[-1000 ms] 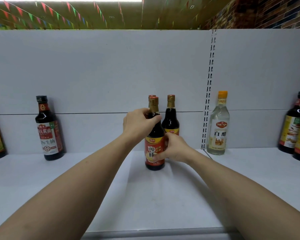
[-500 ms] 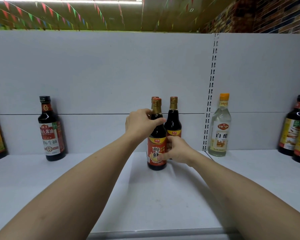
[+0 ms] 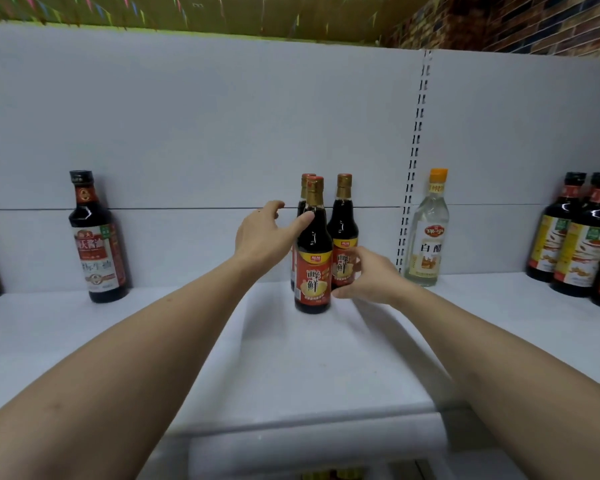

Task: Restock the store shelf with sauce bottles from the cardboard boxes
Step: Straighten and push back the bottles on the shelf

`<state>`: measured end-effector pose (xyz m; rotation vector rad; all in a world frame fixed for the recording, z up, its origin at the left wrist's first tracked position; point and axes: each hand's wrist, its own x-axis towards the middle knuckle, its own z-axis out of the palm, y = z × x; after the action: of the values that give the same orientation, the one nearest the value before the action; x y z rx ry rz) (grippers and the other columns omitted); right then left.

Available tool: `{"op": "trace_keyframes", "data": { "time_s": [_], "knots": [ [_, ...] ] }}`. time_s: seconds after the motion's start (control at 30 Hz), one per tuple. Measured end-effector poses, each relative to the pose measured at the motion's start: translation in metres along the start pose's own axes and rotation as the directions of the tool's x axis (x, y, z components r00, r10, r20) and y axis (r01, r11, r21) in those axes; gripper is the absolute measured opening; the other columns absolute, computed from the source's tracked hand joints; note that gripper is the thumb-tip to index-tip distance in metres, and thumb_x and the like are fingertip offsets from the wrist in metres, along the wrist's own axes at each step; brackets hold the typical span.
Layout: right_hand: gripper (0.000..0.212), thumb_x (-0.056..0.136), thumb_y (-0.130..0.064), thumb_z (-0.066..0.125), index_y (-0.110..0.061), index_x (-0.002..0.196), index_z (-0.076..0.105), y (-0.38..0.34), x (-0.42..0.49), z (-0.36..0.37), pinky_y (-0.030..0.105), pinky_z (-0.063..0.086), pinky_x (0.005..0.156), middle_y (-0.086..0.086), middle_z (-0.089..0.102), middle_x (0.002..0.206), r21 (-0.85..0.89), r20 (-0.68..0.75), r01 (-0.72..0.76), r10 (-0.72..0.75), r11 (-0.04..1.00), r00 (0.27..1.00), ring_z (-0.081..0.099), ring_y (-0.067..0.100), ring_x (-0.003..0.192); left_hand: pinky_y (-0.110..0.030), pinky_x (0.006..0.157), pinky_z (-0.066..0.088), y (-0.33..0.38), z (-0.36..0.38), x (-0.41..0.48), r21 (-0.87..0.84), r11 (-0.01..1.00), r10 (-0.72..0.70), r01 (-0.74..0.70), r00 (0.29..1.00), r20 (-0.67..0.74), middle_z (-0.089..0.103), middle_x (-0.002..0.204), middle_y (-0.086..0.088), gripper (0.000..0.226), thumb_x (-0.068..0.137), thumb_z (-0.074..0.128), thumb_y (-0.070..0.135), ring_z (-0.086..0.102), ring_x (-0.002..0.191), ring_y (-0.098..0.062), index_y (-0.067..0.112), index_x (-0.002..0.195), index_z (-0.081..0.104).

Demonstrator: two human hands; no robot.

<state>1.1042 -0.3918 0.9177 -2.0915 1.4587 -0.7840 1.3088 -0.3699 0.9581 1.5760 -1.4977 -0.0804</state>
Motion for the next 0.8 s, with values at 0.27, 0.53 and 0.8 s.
{"op": "trace_keyframes", "data": {
  "time_s": [0.27, 0.53, 0.8],
  "knots": [
    [0.083, 0.077, -0.053, 0.082, -0.03, 0.144, 0.04, -0.008, -0.044, -0.004, 0.05, 0.045, 0.105, 0.007, 0.053, 0.133, -0.219, -0.127, 0.038, -0.067, 0.975, 0.99, 0.049, 0.032, 0.127, -0.05, 0.122, 0.031, 0.0, -0.037, -0.074, 0.331, 0.942, -0.038, 0.049, 0.999, -0.039, 0.037, 0.165, -0.005, 0.083, 0.095, 0.049, 0.072, 0.026, 0.154, -0.028, 0.024, 0.16, 0.035],
    [0.084, 0.094, -0.071, 0.049, -0.033, 0.162, 0.018, -0.068, -0.08, 0.04, 0.054, 0.016, 0.124, 0.004, 0.014, 0.17, -0.371, 0.087, 0.308, -0.297, 0.876, 0.951, 0.003, 0.031, 0.157, -0.054, 0.127, 0.013, -0.023, -0.115, -0.179, 0.65, 0.728, -0.204, 0.218, 0.974, -0.098, 0.018, 0.172, -0.005, 0.08, 0.096, 0.035, 0.076, 0.007, 0.159, -0.032, 0.031, 0.162, 0.026],
    [0.08, 0.098, -0.072, 0.038, -0.03, 0.163, 0.016, -0.192, -0.143, 0.171, 0.06, 0.006, 0.125, 0.007, 0.008, 0.172, -0.281, 0.337, 0.641, -0.552, 0.715, 0.763, -0.006, 0.035, 0.158, -0.056, 0.127, 0.009, -0.081, -0.257, -0.313, 0.731, 0.469, -0.422, 0.495, 0.853, -0.307, 0.013, 0.173, -0.007, 0.079, 0.098, 0.033, 0.074, 0.001, 0.159, -0.032, 0.031, 0.163, 0.022]
  ]
}}
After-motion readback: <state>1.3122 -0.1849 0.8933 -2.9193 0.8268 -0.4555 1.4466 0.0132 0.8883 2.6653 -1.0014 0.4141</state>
